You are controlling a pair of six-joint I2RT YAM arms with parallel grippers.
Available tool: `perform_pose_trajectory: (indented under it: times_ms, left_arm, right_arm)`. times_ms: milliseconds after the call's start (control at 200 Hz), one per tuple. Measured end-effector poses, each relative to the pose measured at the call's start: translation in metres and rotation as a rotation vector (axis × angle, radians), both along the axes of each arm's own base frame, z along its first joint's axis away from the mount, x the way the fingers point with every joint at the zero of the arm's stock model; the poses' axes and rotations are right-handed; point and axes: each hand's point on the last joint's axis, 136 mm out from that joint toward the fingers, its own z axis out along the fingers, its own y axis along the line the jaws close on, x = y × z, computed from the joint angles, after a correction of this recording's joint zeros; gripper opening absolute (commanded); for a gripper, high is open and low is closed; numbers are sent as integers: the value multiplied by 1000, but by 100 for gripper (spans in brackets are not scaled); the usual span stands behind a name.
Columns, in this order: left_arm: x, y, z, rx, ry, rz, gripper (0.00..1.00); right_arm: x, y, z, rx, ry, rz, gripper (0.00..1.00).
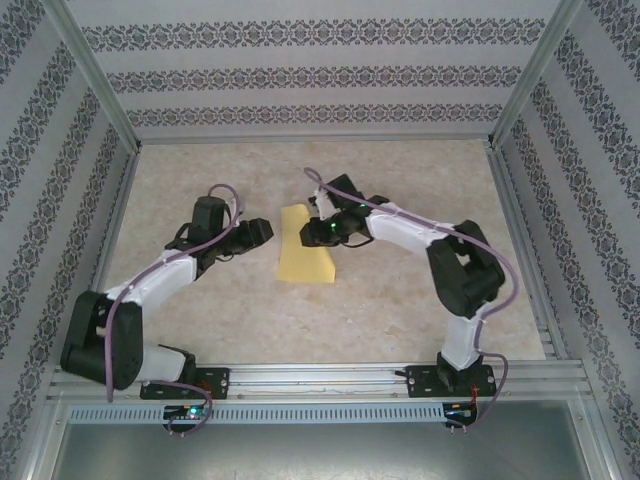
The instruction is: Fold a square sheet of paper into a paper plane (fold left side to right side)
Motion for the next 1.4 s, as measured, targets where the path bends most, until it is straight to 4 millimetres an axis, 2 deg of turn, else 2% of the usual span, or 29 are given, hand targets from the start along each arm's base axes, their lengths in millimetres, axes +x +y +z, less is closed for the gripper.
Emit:
perform_pose_trajectory:
  times_ms: [175, 255, 350, 515, 720, 809, 924, 1024, 1114, 1289, 1359, 1399]
  left_arm:
    - [-10, 12, 48, -36, -189, -36, 84]
    - [-16, 7, 68, -72, -269, -87, 92]
    - [-21, -3, 94, -129, -364, -160, 97]
    - [-31, -19, 135, -235, -503, -278, 100]
    - [-35, -32, 166, -346, -572, -390, 100]
    - [-38, -37, 172, -366, -583, -430, 100]
    - [-45, -46, 177, -378, -588, -482, 98]
    - [-52, -56, 179, -385, -588, -532, 89]
    - [-56, -61, 179, -379, -586, -563, 69]
    - [-57, -62, 172, -363, -567, -580, 21]
    - [-58, -63, 167, -356, -553, -583, 8]
    - [-58, -63, 165, -354, -542, -584, 5]
  right_arm:
    - [-2, -23, 62, 193, -91, 9, 26]
    - [-6, -32, 88, 275, -127, 27, 26]
    - [-14, -39, 117, 382, -168, 65, 25]
    - [-34, -41, 159, 520, -219, 164, 25]
    - [-64, -34, 202, 631, -289, 298, 24]
    - [-79, -25, 212, 662, -309, 363, 24]
    - [-90, -13, 214, 680, -299, 420, 24]
    - [-89, -4, 213, 688, -289, 441, 24]
    - [-84, -2, 210, 684, -282, 430, 24]
    - [-66, -5, 204, 655, -299, 359, 25]
    - [-57, -9, 202, 641, -311, 324, 25]
    - [-55, -10, 201, 636, -314, 313, 26]
